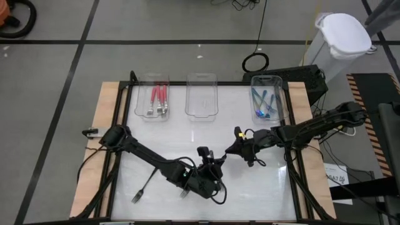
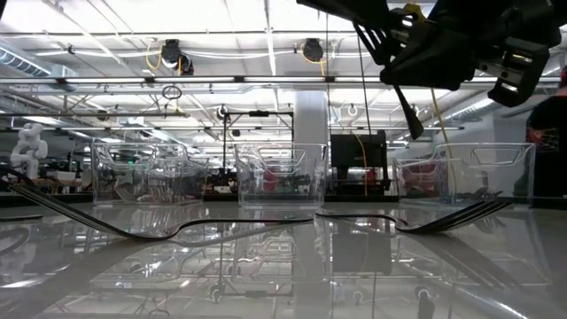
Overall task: Sort silverware by color (type)
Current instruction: Put the black fork into the middle transparent bin
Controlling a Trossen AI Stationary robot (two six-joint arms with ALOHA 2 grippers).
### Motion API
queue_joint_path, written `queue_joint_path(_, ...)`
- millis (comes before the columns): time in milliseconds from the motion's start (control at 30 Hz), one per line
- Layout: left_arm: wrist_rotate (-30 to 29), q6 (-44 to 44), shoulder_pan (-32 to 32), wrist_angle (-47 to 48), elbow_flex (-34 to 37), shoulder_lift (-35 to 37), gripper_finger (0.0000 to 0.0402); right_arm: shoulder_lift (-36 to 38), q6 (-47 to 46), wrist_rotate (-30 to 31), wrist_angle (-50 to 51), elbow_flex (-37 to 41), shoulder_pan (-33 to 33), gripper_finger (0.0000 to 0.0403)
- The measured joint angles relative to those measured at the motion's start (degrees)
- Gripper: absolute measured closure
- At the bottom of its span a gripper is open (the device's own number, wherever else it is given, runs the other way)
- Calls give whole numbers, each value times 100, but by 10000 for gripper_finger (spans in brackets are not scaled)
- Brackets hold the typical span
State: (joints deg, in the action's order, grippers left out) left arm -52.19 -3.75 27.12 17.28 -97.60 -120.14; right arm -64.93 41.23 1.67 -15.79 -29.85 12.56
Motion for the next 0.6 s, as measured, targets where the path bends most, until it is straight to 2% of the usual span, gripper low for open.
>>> queue_joint_path(67, 11, 0, -3, 17, 0, 0, 385, 0, 10, 4, -5, -2, 0, 397)
queue_joint_path(167, 29, -21, 2, 17, 0, 0, 389, 0, 21, 0, -9, -4, 0, 397)
queue_joint_path(367, 7, -277, 0, 65, 0, 0, 354, 0, 8, 2, 2, -4, 0, 397)
queue_joint_path(600, 19, -496, 17, 320, 0, 0, 270, 0, -2, 0, 4, -4, 0, 397)
